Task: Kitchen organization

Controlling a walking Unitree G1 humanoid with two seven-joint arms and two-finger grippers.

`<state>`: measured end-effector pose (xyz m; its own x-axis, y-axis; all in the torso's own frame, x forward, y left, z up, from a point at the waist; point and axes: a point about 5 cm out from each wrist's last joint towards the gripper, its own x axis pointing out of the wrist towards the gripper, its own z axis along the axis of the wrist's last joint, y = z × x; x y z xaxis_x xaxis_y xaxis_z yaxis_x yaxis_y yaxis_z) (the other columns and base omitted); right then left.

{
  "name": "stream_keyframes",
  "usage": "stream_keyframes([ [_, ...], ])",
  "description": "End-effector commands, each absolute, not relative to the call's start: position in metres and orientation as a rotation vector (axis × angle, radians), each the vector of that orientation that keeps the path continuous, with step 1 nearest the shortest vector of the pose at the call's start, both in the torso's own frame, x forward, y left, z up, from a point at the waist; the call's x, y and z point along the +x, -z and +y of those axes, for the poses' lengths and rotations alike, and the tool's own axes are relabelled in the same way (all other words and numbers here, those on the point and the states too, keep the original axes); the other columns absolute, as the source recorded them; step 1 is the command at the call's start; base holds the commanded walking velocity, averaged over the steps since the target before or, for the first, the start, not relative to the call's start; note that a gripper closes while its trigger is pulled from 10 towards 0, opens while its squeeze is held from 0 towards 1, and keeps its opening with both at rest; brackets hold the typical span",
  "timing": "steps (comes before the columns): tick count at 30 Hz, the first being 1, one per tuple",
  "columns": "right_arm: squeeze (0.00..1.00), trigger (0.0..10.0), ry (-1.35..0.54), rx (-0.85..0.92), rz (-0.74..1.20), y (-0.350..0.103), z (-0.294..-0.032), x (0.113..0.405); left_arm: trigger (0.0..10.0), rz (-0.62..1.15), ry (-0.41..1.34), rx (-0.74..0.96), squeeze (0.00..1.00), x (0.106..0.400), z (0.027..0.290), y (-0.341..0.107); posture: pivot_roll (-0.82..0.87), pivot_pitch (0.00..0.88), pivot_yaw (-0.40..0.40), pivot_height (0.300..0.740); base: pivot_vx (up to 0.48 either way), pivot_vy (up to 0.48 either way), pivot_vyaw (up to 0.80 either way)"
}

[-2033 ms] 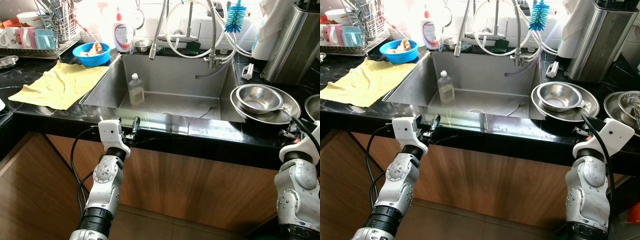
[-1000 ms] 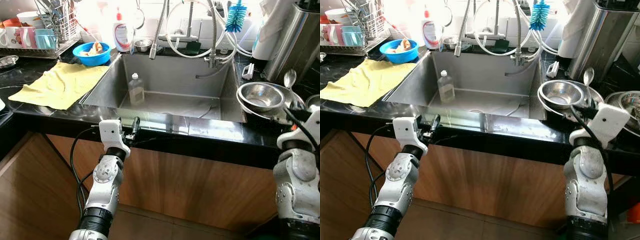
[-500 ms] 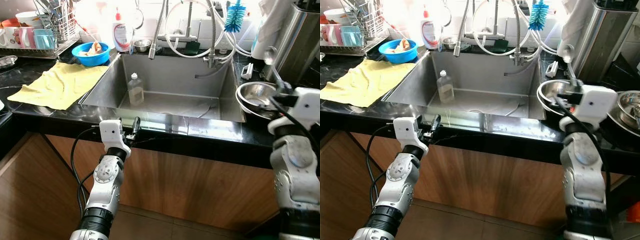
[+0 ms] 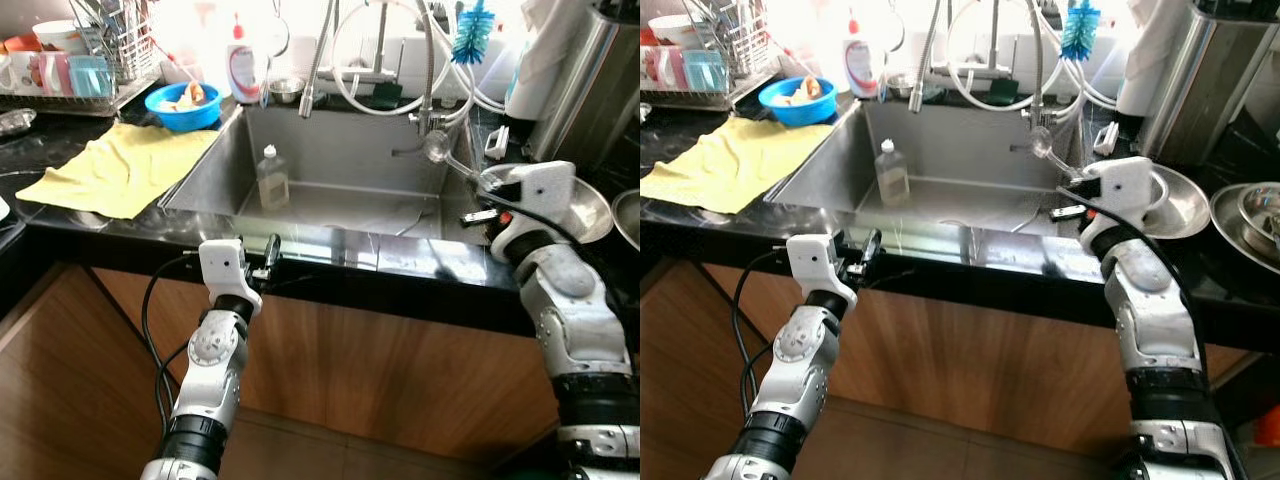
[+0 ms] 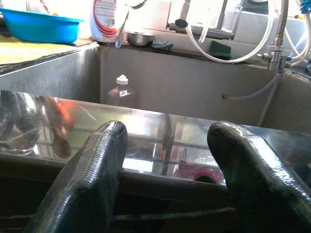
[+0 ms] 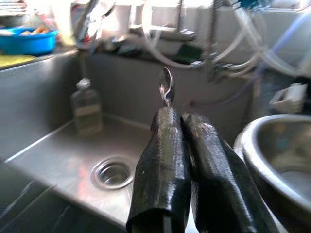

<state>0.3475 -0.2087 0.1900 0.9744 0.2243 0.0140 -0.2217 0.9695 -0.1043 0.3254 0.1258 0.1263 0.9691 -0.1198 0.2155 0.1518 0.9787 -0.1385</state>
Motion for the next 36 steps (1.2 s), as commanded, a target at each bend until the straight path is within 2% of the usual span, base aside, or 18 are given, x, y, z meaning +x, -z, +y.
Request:
stream_keyframes([
  [1,0.0,10.0,-0.25,-0.103,-0.025,-0.194,-0.206,0.351,10.0,-0.213,0.129,-0.145,0.0,0.327,0.129,-0.129,-0.11,0.0,0.016,0.74,0.0,0.0,0.0],
  [12,0.0,10.0,-0.221,-0.073,0.066,-0.173,-0.21,0.355,10.0,-0.206,0.132,-0.143,0.0,0.326,0.129,-0.127,-0.1,0.0,0.016,0.74,0.0,0.0,0.0],
  [13,0.1,10.0,-0.222,-0.075,0.065,-0.173,-0.21,0.356,10.0,-0.206,0.133,-0.142,0.0,0.326,0.129,-0.127,-0.1,0.0,0.016,0.74,0.0,0.0,0.0],
  [14,0.68,10.0,-0.225,-0.076,0.063,-0.173,-0.209,0.355,10.0,-0.206,0.133,-0.142,0.0,0.326,0.129,-0.127,-0.1,0.0,0.016,0.74,0.0,0.0,0.0],
  [15,0.68,10.0,-0.227,-0.075,0.062,-0.173,-0.209,0.355,10.0,-0.205,0.132,-0.142,0.0,0.326,0.129,-0.127,-0.1,0.0,0.016,0.74,0.0,0.0,0.0],
  [16,0.97,10.0,-0.227,-0.076,0.062,-0.172,-0.208,0.355,10.0,-0.204,0.132,-0.141,0.0,0.326,0.129,-0.127,-0.1,0.0,0.014,0.74,0.0,0.0,0.0],
  [18,1.0,10.0,-0.227,-0.077,0.063,-0.172,-0.208,0.356,10.0,-0.204,0.132,-0.141,0.0,0.326,0.129,-0.127,-0.1,0.0,0.013,0.74,0.0,0.0,0.0],
  [33,1.0,10.0,-0.192,-0.079,0.021,-0.177,-0.207,0.357,10.0,-0.198,0.129,-0.142,0.0,0.326,0.129,-0.127,-0.1,0.0,0.013,0.74,0.0,0.0,0.0],
  [34,0.1,10.0,-0.184,-0.089,0.0,-0.179,-0.206,0.357,10.0,-0.199,0.129,-0.142,0.0,0.326,0.129,-0.127,-0.1,0.0,0.013,0.74,0.0,0.0,0.0],
  [35,0.0,10.0,-0.178,-0.095,-0.015,-0.181,-0.206,0.357,10.0,-0.2,0.129,-0.143,0.0,0.326,0.128,-0.127,-0.1,0.0,0.012,0.74,0.0,0.0,0.0],
  [36,0.0,10.0,-0.178,-0.095,-0.015,-0.181,-0.206,0.357,10.0,-0.2,0.129,-0.143,0.0,0.326,0.128,-0.127,-0.1,0.0,0.012,0.74,0.0,0.0,0.0],
])
